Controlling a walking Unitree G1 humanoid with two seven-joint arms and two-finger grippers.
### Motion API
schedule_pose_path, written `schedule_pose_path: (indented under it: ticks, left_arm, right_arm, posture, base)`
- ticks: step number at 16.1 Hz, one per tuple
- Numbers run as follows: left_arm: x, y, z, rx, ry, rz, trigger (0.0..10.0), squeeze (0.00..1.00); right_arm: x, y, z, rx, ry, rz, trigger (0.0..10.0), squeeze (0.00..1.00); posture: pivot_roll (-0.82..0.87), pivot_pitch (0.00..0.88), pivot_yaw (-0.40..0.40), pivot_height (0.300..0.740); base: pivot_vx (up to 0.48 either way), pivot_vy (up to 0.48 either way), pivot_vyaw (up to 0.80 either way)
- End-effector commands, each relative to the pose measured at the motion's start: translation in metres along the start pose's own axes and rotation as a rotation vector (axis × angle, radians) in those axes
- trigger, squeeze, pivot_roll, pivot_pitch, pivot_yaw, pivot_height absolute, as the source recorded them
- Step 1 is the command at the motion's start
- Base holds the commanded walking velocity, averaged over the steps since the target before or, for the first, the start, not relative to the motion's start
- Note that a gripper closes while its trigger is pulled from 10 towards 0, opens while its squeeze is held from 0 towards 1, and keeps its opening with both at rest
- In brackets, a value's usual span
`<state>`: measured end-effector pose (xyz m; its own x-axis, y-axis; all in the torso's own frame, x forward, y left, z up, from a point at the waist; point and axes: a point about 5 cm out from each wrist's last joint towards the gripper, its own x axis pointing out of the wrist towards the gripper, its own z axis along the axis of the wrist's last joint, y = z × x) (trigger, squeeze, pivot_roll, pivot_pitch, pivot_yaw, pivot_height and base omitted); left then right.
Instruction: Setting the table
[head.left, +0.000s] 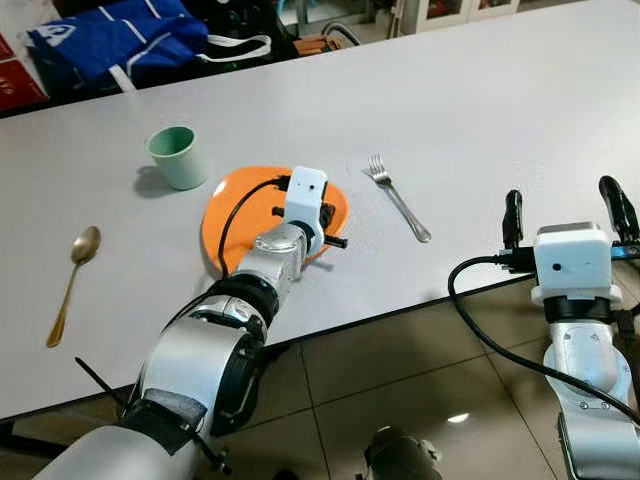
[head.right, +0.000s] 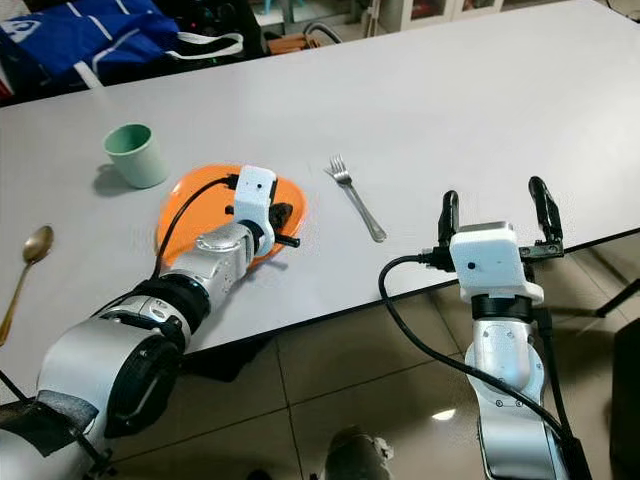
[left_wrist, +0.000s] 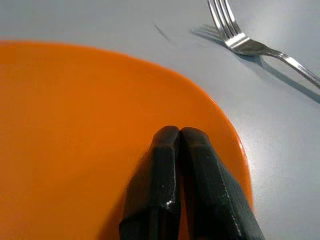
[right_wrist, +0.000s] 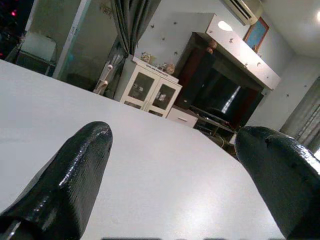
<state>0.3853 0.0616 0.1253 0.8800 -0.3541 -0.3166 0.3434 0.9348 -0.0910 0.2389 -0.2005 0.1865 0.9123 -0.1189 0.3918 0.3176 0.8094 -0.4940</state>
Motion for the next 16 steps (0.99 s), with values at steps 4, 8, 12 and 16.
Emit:
schedule_pose_path:
  ticks: [4, 8, 12, 16]
  left_arm:
    - [0.003, -0.020, -0.003, -0.099, 0.029, -0.060, 10.0, 0.00]
    - [0.004, -0.028, -0.001, -0.081, 0.027, -0.077, 10.0, 0.00]
    - [0.002, -0.008, 0.010, -0.001, -0.038, 0.034, 10.0, 0.00]
    - [0.003, -0.007, 0.035, 0.066, -0.112, 0.031, 10.0, 0.00]
  right_arm:
    - [-0.001, -0.002, 0.001, -0.007, 0.010, 0.000, 10.0, 0.00]
    - [0.001, -0.001, 0.001, -0.008, 0.012, 0.005, 10.0, 0.00]
    - [0.003, 0.000, 0.001, -0.009, 0.008, 0.007, 10.0, 0.00]
    - [0.000, 0.006, -0.005, 0.011, 0.022, 0.031, 10.0, 0.00]
  posture:
    - [-0.52, 0.124, 0.143, 0.740]
    - [-0.51, 0.123, 0.142, 0.740]
    - [-0.50, 0.117, 0.140, 0.740]
    - [-0.47, 0.096, 0.137, 0.740]
  base:
    - [0.000, 0.000, 0.00]
    - [0.000, 0.000, 0.00]
    - [0.000, 0.000, 0.00]
    - [0.000, 0.000, 0.00]
